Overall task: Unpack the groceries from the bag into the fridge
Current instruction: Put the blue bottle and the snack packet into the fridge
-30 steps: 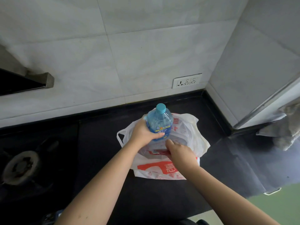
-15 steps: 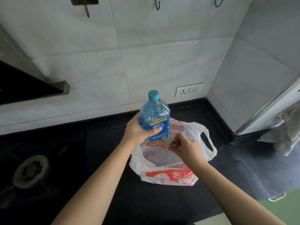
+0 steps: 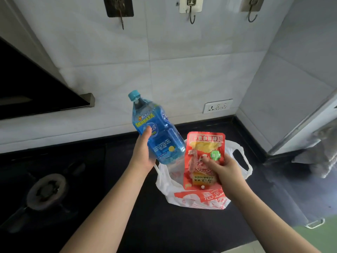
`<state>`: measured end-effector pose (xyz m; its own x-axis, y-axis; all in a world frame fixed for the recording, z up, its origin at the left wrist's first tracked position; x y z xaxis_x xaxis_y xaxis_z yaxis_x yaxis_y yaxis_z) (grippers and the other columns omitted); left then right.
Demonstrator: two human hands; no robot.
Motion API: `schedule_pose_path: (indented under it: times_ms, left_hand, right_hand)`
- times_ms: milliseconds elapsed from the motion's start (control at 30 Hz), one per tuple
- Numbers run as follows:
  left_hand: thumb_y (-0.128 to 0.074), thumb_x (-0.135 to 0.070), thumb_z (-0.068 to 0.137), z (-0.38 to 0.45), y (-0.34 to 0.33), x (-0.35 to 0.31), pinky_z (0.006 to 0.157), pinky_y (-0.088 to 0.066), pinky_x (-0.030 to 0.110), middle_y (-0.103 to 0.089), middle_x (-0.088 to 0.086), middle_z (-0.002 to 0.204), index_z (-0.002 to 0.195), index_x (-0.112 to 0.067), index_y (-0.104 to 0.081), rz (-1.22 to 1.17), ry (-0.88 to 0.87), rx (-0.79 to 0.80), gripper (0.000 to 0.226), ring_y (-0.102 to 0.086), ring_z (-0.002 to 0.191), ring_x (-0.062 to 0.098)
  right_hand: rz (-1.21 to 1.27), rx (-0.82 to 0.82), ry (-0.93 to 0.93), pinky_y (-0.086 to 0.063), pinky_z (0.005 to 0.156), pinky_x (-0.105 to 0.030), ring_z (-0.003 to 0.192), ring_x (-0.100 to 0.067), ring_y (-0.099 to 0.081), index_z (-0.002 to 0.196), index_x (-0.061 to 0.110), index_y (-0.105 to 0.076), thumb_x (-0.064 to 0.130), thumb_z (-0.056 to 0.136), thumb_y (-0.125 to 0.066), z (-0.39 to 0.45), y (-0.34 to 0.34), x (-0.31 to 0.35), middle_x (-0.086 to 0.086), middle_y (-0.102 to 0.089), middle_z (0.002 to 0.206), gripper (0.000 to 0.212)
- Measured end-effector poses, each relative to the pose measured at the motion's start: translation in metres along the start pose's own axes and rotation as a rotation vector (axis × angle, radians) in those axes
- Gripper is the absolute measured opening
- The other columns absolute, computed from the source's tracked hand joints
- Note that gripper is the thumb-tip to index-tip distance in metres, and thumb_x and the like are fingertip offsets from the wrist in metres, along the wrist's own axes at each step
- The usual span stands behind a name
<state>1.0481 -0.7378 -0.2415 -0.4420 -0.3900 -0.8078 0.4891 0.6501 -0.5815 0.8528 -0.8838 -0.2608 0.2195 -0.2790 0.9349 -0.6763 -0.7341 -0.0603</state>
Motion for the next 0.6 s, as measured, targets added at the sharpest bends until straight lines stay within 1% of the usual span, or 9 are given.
schedule_pose_path:
  times_ms: [67, 167, 233, 367, 467, 533, 600]
  left_hand:
    - [-0.054, -0.055, 0.087, -0.006, 0.002, -0.001, 0.089, -0.053, 0.045, -0.064, 0.009, 0.128, 0.134, -0.02, -0.053, -0.021, 0.054, -0.002, 0.059, -0.06, 0.118, 0.029]
    - [-0.04, -0.054, 0.093, -0.014, 0.003, 0.0, 0.085, -0.055, 0.041, -0.07, 0.004, 0.117, 0.122, -0.025, -0.062, -0.059, 0.121, 0.031, 0.047, -0.065, 0.11, 0.024]
    - [-0.041, -0.055, 0.092, -0.019, 0.004, 0.001, 0.084, -0.055, 0.041, -0.07, 0.005, 0.115, 0.118, -0.024, -0.065, -0.083, 0.143, 0.032, 0.047, -0.066, 0.107, 0.023]
    - [-0.044, -0.054, 0.091, -0.027, 0.006, 0.001, 0.08, -0.056, 0.039, -0.07, 0.006, 0.109, 0.117, -0.019, -0.065, -0.131, 0.168, 0.038, 0.048, -0.068, 0.099, 0.022]
    - [-0.041, -0.053, 0.089, -0.035, 0.008, -0.004, 0.075, -0.058, 0.036, -0.072, 0.006, 0.097, 0.099, -0.02, -0.075, -0.142, 0.166, 0.061, 0.048, -0.071, 0.087, 0.02]
    - [-0.04, -0.052, 0.089, -0.04, 0.01, -0.009, 0.072, -0.059, 0.035, -0.073, 0.005, 0.094, 0.092, -0.021, -0.078, -0.137, 0.151, 0.067, 0.05, -0.071, 0.084, 0.02]
    - [-0.043, -0.053, 0.088, -0.048, 0.01, -0.014, 0.071, -0.059, 0.035, -0.073, 0.005, 0.095, 0.093, -0.021, -0.078, -0.109, 0.124, 0.084, 0.047, -0.072, 0.085, 0.019]
  right_hand:
    - [0.164, -0.021, -0.061, -0.054, 0.084, -0.058, 0.091, -0.034, -0.072, 0.115, 0.014, -0.06, 0.029, 0.08, -0.076, -0.001, -0.002, 0.0, -0.011, -0.074, 0.103, 0.041]
    - [0.286, -0.078, -0.146, -0.054, 0.084, -0.058, 0.091, -0.034, -0.072, 0.114, 0.015, -0.06, 0.027, 0.084, -0.073, -0.002, -0.004, 0.001, -0.01, -0.074, 0.103, 0.036]
    - [0.328, -0.089, -0.165, -0.054, 0.085, -0.058, 0.091, -0.033, -0.072, 0.117, 0.016, -0.059, 0.026, 0.088, -0.069, -0.003, -0.006, 0.002, -0.01, -0.074, 0.104, 0.033]
    - [0.353, -0.086, -0.134, -0.055, 0.084, -0.054, 0.094, -0.032, -0.072, 0.123, 0.015, -0.057, 0.023, 0.093, -0.062, -0.008, -0.004, 0.006, -0.009, -0.073, 0.107, 0.031]
    - [0.363, -0.078, -0.12, -0.057, 0.079, -0.05, 0.094, -0.032, -0.072, 0.123, 0.017, -0.058, 0.023, 0.094, -0.061, -0.013, 0.0, 0.008, -0.009, -0.073, 0.108, 0.03]
    - [0.35, -0.074, -0.11, -0.056, 0.082, -0.052, 0.095, -0.033, -0.071, 0.123, 0.018, -0.058, 0.023, 0.093, -0.061, -0.015, 0.002, 0.008, -0.009, -0.073, 0.109, 0.03]
    - [0.332, -0.071, -0.111, -0.054, 0.086, -0.056, 0.095, -0.034, -0.071, 0.123, 0.018, -0.059, 0.024, 0.093, -0.062, -0.016, 0.002, 0.008, -0.01, -0.073, 0.11, 0.031]
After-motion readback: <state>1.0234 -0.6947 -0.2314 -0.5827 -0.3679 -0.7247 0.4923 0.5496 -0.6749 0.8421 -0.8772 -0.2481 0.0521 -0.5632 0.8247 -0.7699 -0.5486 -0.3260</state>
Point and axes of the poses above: each hand's wrist, its own z-axis towards the middle knuckle, its own y-axis out of the back of the hand, x = y × z, the point moved 6 cm from there along z, towards the middle knuckle
